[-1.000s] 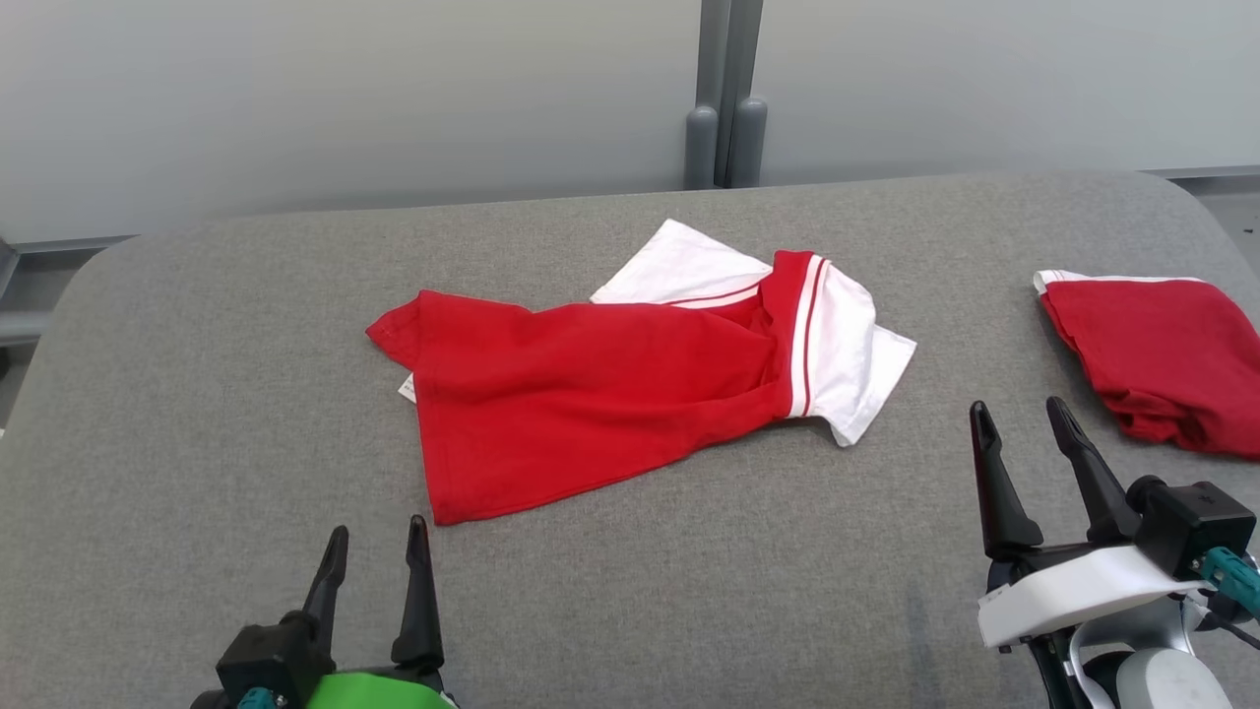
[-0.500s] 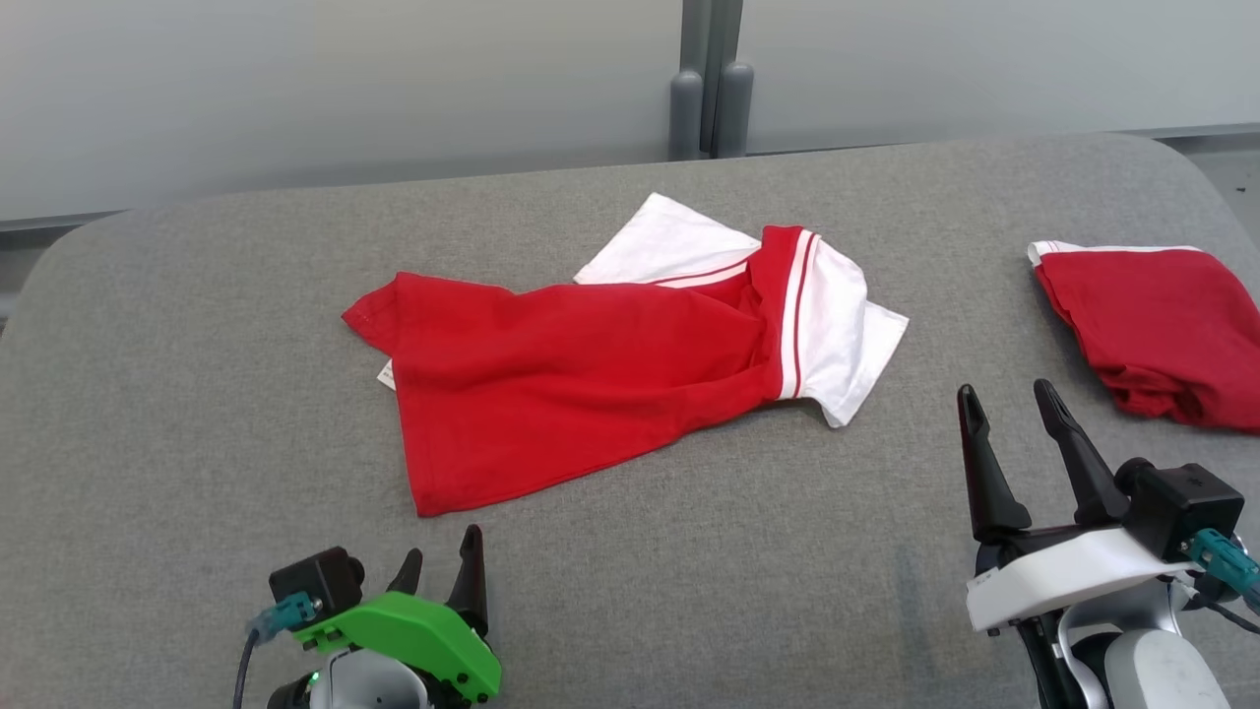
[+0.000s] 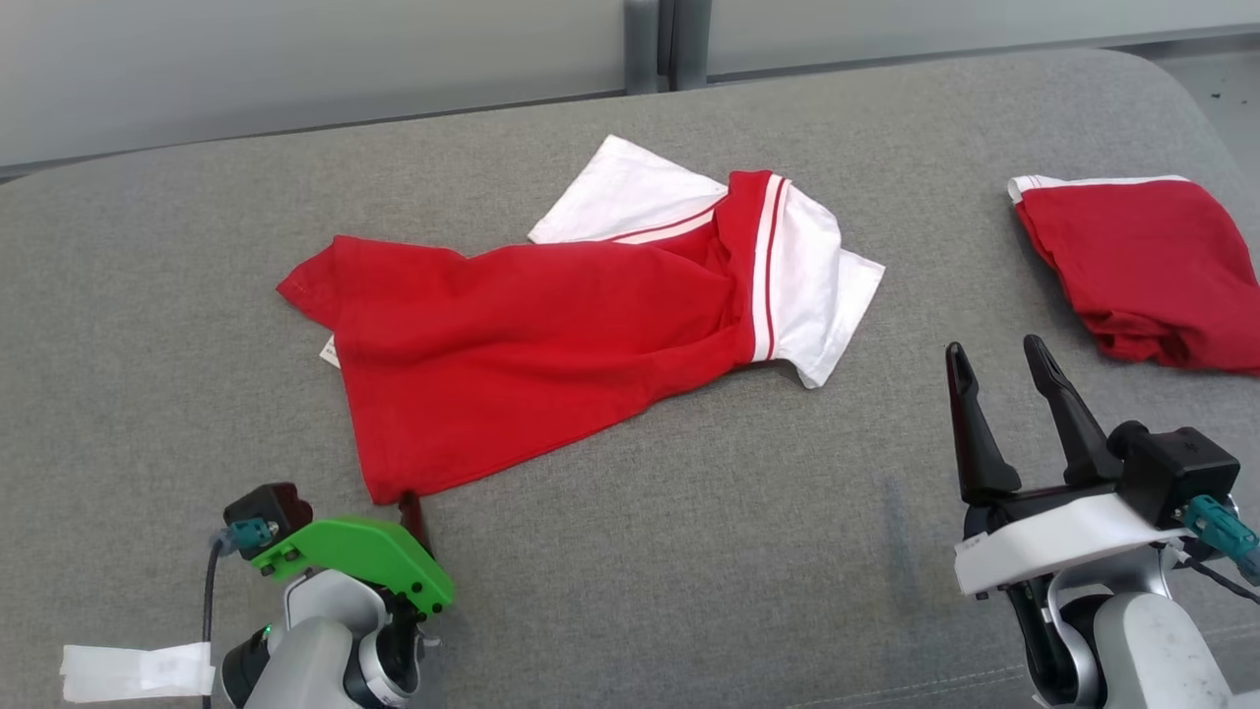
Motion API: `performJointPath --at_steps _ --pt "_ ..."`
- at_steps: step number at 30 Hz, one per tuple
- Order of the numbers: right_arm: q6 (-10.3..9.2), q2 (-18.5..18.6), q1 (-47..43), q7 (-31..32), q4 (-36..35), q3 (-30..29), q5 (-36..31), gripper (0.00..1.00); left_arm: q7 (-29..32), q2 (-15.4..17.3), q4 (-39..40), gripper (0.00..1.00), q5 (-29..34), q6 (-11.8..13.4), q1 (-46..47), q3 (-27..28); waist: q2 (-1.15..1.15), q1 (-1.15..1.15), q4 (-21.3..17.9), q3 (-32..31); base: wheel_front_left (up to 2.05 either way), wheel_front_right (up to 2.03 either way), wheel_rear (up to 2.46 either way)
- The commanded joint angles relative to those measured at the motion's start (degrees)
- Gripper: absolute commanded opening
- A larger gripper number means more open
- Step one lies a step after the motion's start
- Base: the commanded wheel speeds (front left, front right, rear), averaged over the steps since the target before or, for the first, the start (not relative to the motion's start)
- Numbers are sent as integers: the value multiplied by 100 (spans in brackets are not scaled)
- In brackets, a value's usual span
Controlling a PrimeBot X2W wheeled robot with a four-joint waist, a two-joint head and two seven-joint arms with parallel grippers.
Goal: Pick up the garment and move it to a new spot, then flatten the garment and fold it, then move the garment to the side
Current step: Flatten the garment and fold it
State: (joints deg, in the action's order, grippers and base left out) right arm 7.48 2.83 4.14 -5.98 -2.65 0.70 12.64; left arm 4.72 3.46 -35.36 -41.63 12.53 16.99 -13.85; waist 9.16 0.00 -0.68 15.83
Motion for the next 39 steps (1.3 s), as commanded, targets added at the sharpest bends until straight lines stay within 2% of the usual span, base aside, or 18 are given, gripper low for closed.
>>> performJointPath --at_steps 1,5,12,13,14,15,22,29,36,39 --pt "2 15 70 -41 10 -11 -41 100 -79 18 -120 100 -97 37 154 98 0 0 -100 137 0 0 0" --pt "2 14 124 -85 49 -34 -47 100 -221 4 -412 100 -265 -127 321 184 0 0 -133 237 0 0 0" --pt "2 15 201 -116 99 -11 -32 100 -315 -3 -788 98 -298 -249 530 160 0 0 -178 313 0 0 0" --pt "2 15 206 -116 103 -8 -30 100 -307 -5 -834 74 -299 -269 557 142 0 0 -182 319 0 0 0" --pt "2 15 205 -113 107 -7 -30 100 -276 -7 -890 34 -285 -306 583 106 0 0 -185 323 0 0 0" --pt "2 14 211 -105 115 -18 -31 100 -265 -20 -922 2 -266 -328 603 72 0 0 -184 325 0 0 0" --pt "2 16 321 53 313 -181 -85 100 -463 -12 -953 0 -166 -435 700 -61 0 0 -92 310 0 0 0" --pt "2 143 683 438 997 -633 -195 100 -791 66 -564 0 -205 -534 549 -1 0 0 171 288 0 0 0" --pt "2 340 1273 700 1987 -881 -274 100 -931 294 260 0 -177 -370 188 112 0 0 456 337 0 0 0" --pt "2 317 1443 841 2395 -864 -176 100 -858 342 614 0 -142 -293 -1 81 0 0 579 341 0 0 0"
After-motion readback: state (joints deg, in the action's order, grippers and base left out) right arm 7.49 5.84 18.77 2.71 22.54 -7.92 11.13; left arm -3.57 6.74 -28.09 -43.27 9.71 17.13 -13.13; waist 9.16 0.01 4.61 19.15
